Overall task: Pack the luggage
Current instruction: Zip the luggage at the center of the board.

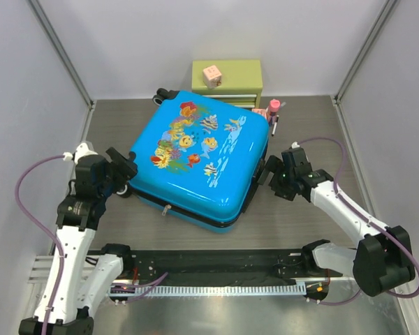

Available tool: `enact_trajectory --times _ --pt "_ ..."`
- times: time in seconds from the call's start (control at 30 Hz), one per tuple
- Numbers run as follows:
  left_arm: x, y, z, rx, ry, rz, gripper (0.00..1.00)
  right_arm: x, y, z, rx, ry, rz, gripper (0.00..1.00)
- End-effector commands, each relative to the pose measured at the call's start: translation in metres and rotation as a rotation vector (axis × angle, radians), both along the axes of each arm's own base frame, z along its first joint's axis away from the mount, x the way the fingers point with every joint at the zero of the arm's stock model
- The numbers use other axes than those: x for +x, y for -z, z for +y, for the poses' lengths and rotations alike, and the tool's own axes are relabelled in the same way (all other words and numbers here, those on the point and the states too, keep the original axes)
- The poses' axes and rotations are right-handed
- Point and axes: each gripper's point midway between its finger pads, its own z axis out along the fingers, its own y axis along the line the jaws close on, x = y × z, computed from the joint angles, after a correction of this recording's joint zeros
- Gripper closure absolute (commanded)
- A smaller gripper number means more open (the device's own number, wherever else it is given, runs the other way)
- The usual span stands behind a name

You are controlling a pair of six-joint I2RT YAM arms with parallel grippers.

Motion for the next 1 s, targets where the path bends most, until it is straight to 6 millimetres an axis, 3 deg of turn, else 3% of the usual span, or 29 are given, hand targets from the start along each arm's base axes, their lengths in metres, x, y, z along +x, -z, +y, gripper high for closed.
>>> enact_trajectory --times 0.0,0.13,0.17,0.27,0.37,0.43,0.67,0.8,0.87,0.9,0.97 --pt "0.006 -0.017 -0.018 0.023 0.11 -0.115 0.16 0.013 -0.004 0.017 0.094 -0.019 -0.055 0.06" --pt "-0.003 -0.005 -0.037 -0.014 0.226 -0.146 0.16 0.013 0.008 0.017 0.095 -0.017 -0.048 0.07" --pt "-0.008 -0.009 -0.051 -0.055 0.302 -0.171 0.16 0.014 0.011 0.017 0.089 -0.017 -0.048 0.1" --pt "-0.024 -0.009 -0.063 -0.07 0.391 -0.229 0.16 0.014 0.023 0.016 0.078 -0.018 -0.025 0.16" --pt "-0.041 -0.008 -0.065 -0.06 0.434 -0.285 0.19 0.014 0.028 0.018 0.079 -0.018 -0.01 0.24" --pt "-0.047 0.007 -0.062 -0.064 0.417 -0.259 0.19 0.016 0.029 0.019 0.084 -0.016 -0.004 0.27" --pt "-0.037 0.03 -0.066 -0.084 0.415 -0.161 0.23 0.021 0.029 0.023 0.092 -0.022 0.0 0.31" --pt "-0.027 0.038 -0.07 -0.011 0.434 -0.121 0.24 0.022 0.034 0.023 0.089 -0.019 0.015 0.3" --pt "-0.023 0.04 -0.07 0.049 0.437 -0.113 0.24 0.026 0.035 0.026 0.098 -0.025 0.006 0.35" --pt "-0.025 0.043 -0.08 0.06 0.485 -0.098 0.24 0.027 0.038 0.027 0.099 -0.024 0.013 0.38" --pt "-0.024 0.047 -0.081 0.095 0.478 -0.087 0.24 0.032 0.039 0.027 0.096 -0.023 0.007 0.51"
